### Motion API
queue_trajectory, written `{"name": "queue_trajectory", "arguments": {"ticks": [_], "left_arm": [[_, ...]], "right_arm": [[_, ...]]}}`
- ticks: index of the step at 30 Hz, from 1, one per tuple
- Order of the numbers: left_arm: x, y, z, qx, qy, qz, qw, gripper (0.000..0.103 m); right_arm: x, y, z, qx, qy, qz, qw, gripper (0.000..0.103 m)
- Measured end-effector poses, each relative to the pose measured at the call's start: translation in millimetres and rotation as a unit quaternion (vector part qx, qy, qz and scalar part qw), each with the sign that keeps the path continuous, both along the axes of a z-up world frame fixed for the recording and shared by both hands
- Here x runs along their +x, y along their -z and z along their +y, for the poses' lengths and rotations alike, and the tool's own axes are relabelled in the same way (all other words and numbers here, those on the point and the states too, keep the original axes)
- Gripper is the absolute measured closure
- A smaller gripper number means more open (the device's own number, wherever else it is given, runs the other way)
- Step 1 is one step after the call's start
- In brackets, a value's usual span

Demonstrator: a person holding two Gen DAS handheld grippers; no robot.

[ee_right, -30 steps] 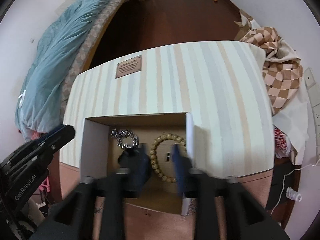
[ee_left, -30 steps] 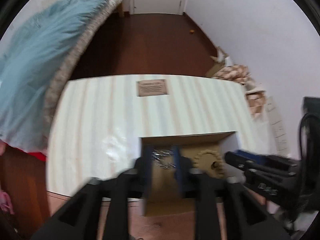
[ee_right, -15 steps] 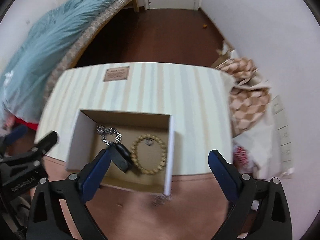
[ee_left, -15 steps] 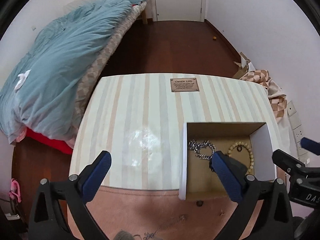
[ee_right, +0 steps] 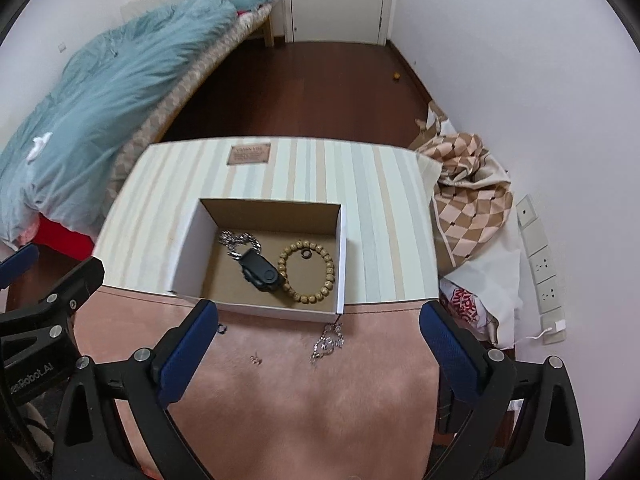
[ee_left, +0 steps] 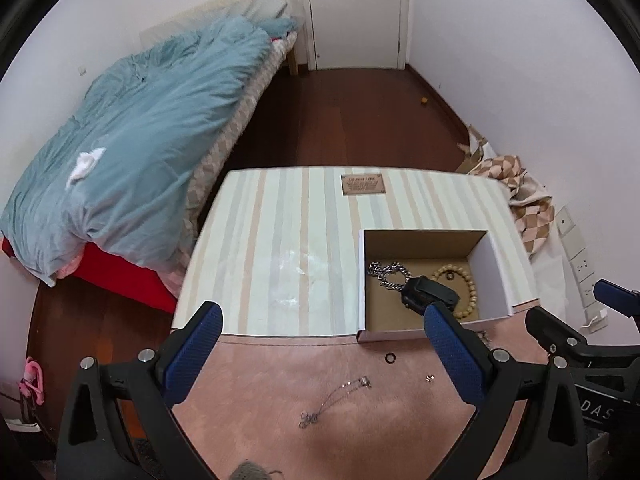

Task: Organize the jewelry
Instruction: 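Withdraw both tools from the box over the remaining jewelry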

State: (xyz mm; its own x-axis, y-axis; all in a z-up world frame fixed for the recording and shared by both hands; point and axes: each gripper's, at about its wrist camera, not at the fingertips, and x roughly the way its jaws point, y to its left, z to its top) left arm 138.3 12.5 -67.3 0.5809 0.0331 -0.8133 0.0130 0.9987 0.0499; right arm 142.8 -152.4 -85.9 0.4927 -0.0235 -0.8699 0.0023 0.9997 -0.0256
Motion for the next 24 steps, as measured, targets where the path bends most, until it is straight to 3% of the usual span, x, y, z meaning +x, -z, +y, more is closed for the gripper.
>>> {"name": "queue_trajectory", "arguments": {"ticks": [9,14,19,24], "left_arm": [[-42,-54,3,-0.007,0.003,-0.038,0.9993,0.000],[-56,-71,4,-0.009,0.006,-0.051,0.9986,0.000],[-60,-73,8,-0.012,-0.006,-0.043,0.9990,0.000],[-64,-42,15,0.023,-0.031,-0.032,0.9987,0.000]], "right_arm": [[-45,-67,-1,0.004,0.009,-0.057,0.998,0.001],[-62,-88,0,0.012,0.012,-0.070,0.997,0.001],[-69,-90,-3,0.030,0.020,-0.067,0.997,0.001],[-74,-60,-14,0.038,0.039,-0.048,0.997,0.001]]}}
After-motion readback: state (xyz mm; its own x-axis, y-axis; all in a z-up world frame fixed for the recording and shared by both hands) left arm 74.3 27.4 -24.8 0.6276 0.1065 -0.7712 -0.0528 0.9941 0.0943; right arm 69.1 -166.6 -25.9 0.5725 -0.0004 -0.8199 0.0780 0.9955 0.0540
